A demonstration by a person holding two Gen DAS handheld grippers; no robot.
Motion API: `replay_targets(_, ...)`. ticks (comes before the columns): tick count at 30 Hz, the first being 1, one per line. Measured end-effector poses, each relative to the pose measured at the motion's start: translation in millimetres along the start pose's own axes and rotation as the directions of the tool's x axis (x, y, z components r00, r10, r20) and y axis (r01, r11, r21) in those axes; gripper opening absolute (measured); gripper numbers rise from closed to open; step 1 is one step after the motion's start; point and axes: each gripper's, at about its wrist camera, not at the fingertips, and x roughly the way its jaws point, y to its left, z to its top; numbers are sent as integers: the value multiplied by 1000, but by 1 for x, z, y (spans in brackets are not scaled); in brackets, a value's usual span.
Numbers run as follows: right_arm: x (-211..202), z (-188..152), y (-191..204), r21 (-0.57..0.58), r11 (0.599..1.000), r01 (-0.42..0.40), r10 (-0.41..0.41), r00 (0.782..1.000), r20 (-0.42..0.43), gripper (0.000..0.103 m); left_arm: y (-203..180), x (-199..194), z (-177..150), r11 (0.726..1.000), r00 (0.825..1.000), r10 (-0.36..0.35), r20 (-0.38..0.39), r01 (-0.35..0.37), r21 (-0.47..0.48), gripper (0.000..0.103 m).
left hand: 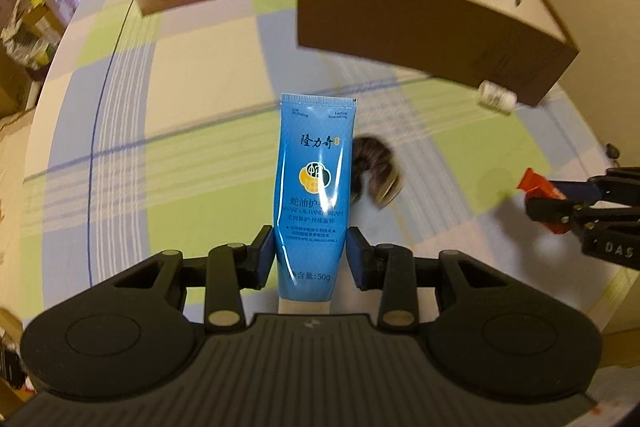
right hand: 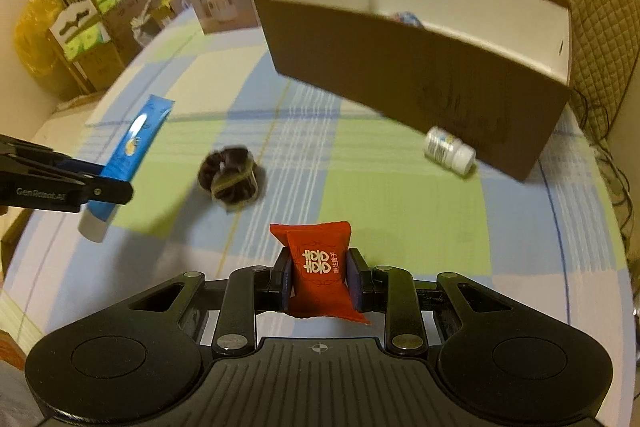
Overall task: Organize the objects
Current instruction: 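Lift the blue tube and red packet and carry both toward the brown box, then lower the tube and packet into the brown box and open both tools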
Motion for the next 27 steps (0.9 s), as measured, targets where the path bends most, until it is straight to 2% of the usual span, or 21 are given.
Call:
replay_targets(8, -17, 34, -24, 30, 999, -16, 14, 997, 69, 24, -36, -6, 47, 997, 995, -63, 79, 58, 57, 33)
replay_targets(18, -31, 104, -81, 93, 996, -3, -15, 981, 194, 24, -93, 7, 139, 984, 979, -127, 161, 104, 148, 33)
replay_targets(22, -25, 130, -110, 130, 992, 5, -33, 976, 216, 24, -112, 21, 177, 978, 974, -148, 173, 119, 171, 33)
replay_targets(27, -4, 158, -148, 197, 980, 20, -59, 978, 198, 24, -134, 51, 221, 970, 975, -168, 143, 138, 201, 33)
